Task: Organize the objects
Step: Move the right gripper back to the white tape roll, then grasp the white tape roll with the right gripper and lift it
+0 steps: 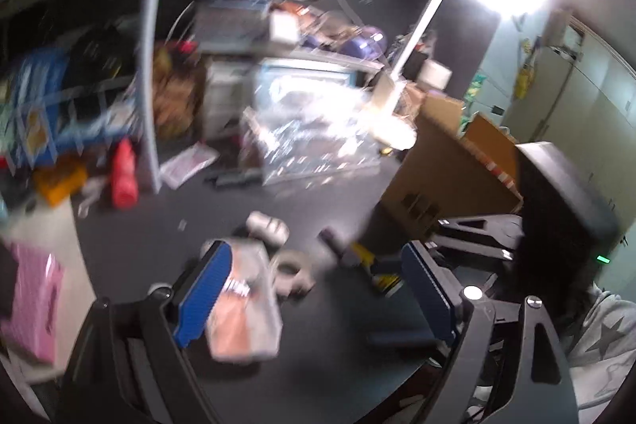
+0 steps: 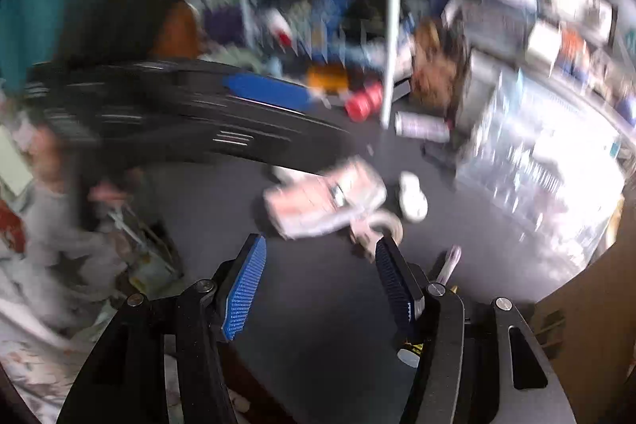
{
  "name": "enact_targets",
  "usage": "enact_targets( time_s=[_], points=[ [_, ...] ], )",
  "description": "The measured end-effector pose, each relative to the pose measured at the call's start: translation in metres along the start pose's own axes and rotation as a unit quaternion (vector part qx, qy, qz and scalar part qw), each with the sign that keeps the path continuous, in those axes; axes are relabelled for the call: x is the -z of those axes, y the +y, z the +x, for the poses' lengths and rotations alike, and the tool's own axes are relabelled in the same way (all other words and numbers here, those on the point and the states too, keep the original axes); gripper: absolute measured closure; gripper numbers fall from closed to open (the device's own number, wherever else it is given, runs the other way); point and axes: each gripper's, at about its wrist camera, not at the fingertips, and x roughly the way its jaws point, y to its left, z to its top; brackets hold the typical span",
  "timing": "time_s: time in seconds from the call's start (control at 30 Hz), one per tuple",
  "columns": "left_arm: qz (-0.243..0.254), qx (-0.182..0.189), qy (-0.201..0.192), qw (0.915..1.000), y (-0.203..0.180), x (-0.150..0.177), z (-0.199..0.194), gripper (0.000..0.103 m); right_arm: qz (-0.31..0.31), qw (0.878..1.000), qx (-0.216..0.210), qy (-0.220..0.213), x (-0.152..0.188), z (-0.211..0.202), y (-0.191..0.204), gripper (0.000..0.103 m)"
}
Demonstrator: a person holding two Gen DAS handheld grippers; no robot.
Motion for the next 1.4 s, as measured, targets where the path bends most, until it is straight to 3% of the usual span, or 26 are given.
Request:
enact_targets(
  time_s=[0.2,0.53,0.67,0.93,1.17,1.4],
  points=[
    [-0.031,0.012,0.012,0.9994,0.017,0.026,0.007,0.017,0.022,0.999,0.026,0.041,0.004,0.055,-0.031,0.048],
    [-0.055,0.014,0.010,0.9983,0.026,0.034,0.009,0.018,-0.008,0.998,0.037,0.053,-0.004,0.084,-0.040,0.049],
    [-0.054,0.014,0.013,0.9983,0.027,0.032,0.012,0.017,-0.012,0.998,0.034,0.047,-0.005,0.084,-0.039,0.064],
    [-0.048,0.022,0.027,0.9982,0.023,0.030,0.022,0.017,-0.013,0.998,0.033,0.043,0.001,0.070,-0.036,0.065],
    [-0.039,0.061,0.045,0.9964,0.010,0.022,0.036,0.018,-0.037,0.999,0.021,-0.002,-0.006,0.024,-0.013,0.065],
    [-0.031,0.111,0.039,0.9925,-0.007,0.003,0.029,0.042,-0.077,0.995,0.037,-0.043,-0.018,-0.023,0.011,0.065]
  ],
)
